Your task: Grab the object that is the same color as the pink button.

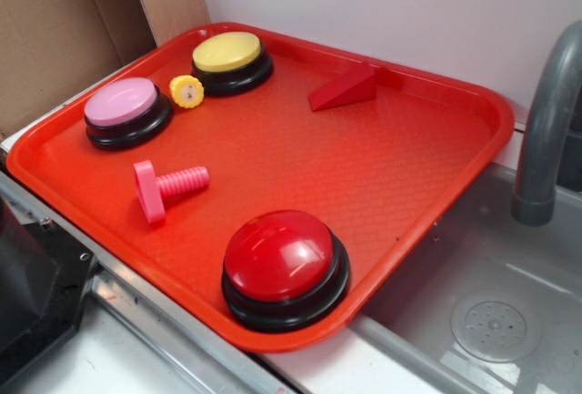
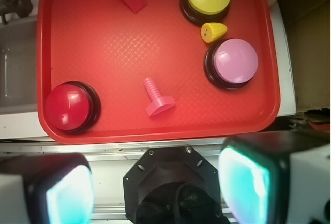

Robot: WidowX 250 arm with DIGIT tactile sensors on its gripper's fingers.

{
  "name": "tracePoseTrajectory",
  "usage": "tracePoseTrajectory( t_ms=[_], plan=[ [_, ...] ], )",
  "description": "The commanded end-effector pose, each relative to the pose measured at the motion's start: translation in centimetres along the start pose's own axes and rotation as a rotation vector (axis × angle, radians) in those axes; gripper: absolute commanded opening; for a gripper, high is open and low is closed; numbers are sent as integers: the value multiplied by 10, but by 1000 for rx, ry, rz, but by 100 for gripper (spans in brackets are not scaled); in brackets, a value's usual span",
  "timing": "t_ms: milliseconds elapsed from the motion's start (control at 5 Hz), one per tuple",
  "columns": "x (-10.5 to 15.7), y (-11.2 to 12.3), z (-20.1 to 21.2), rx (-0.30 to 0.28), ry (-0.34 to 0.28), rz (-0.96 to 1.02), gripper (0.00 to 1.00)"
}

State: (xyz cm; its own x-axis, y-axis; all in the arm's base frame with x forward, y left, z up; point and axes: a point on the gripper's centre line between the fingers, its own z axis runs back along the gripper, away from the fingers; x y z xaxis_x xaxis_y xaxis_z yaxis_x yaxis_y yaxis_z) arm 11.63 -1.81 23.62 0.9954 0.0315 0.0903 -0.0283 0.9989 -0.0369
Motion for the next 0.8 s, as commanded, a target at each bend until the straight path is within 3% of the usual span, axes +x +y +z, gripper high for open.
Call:
tracePoseTrajectory(
  t_ms=[0,400,600],
  plan=[
    [0,0,0,0,0,0,100],
    [28,10,-61,2,81,-64,100],
    [38,15,-91,19,59,-105,100]
  ],
)
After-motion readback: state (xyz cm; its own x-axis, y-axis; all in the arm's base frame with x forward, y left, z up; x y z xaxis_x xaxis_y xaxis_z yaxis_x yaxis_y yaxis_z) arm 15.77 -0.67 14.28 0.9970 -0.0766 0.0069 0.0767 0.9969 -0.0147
